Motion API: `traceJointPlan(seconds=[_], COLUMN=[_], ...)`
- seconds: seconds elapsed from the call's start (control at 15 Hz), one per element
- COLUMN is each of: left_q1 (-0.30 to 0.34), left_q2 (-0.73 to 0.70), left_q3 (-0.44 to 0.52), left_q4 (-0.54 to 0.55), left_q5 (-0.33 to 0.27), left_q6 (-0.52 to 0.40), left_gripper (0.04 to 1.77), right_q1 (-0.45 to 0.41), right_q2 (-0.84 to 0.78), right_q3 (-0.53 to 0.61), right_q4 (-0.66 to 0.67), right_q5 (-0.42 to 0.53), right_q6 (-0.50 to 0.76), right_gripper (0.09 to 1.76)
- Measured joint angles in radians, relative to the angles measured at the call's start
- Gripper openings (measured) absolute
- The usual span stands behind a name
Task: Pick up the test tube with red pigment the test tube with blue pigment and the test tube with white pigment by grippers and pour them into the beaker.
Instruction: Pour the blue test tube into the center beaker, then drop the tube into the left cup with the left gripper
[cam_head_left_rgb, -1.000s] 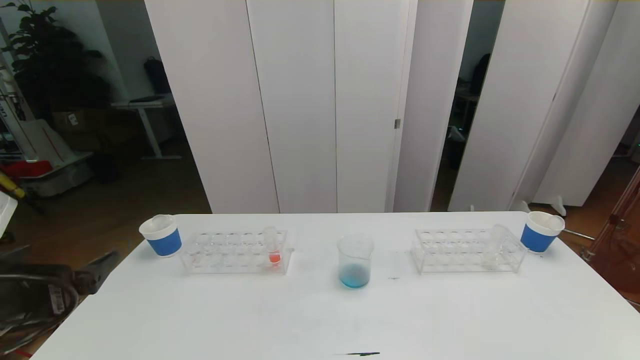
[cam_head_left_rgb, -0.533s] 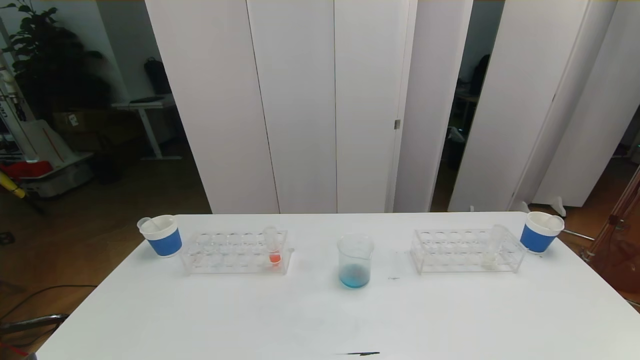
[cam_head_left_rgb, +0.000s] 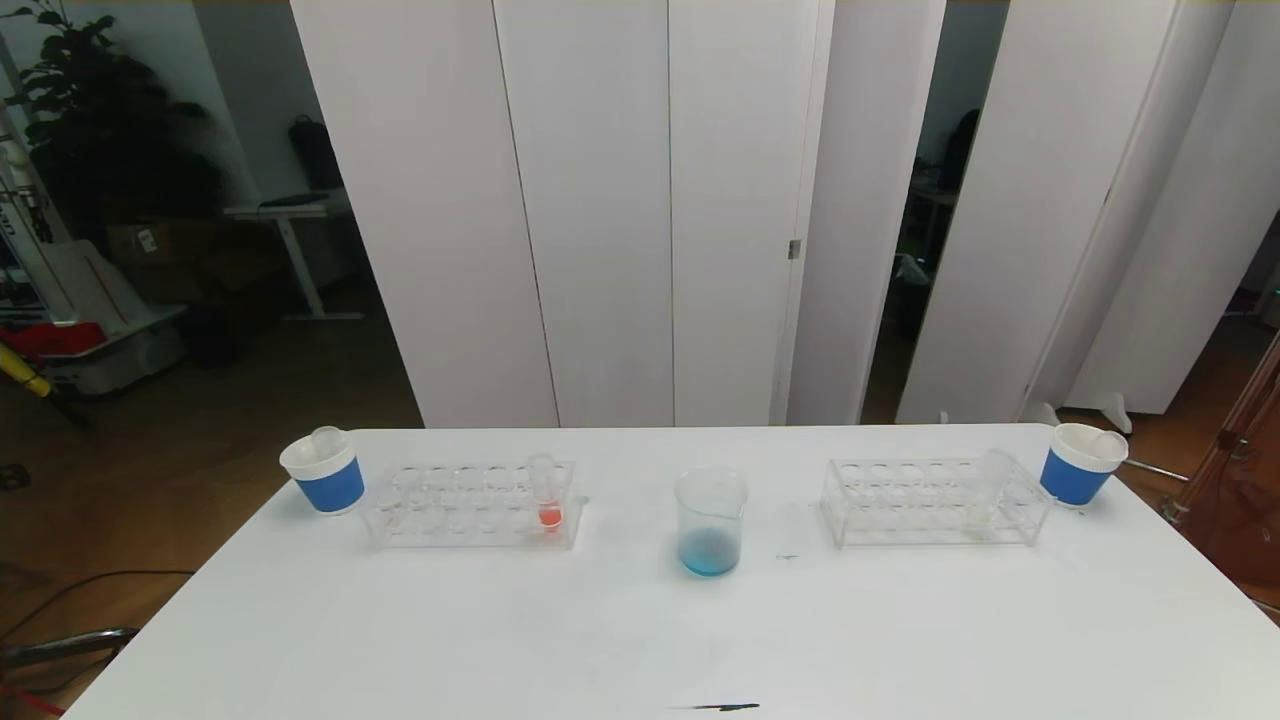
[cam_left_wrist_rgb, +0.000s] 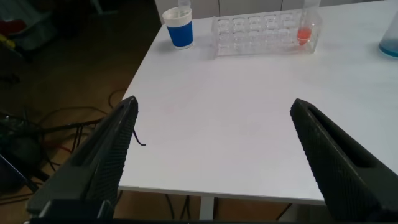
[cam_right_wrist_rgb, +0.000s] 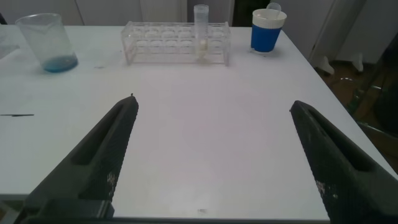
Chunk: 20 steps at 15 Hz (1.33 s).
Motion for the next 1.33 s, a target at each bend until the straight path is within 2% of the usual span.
traceJointPlan(seconds=[0.2,0.33,0.47,0.73,1.0,1.33], left_q1=[0.002,0.003,0.003,0.003,0.003,0.004], left_q2=[-0.059,-0.072,-0.075,-0.078,-0.079,-0.079], left_q3=[0.073,0.132,0.177,0.216,0.281,0.31], left_q4=[-0.015,-0.088,-0.164,-0.188,-0.284,-0.325], left_q5=[-0.024,-0.033,-0.07,-0.081,-0.175,-0.174], left_q6=[0.012,0.011,0.011,0.002,-0.003,-0.013], left_gripper=[1.75,1.75,1.75,1.75,1.75,1.75], right_q1=[0.0,0.0,0.0,0.0,0.0,0.0], right_q2=[0.0,0.0,0.0,0.0,0.0,0.0], right_q3=[0.0,0.0,0.0,0.0,0.0,0.0], right_q4=[0.0,0.0,0.0,0.0,0.0,0.0], right_q5=[0.0,0.0,0.0,0.0,0.0,0.0], right_q6=[0.0,0.0,0.0,0.0,0.0,0.001], right_gripper=[1.75,1.75,1.75,1.75,1.75,1.75])
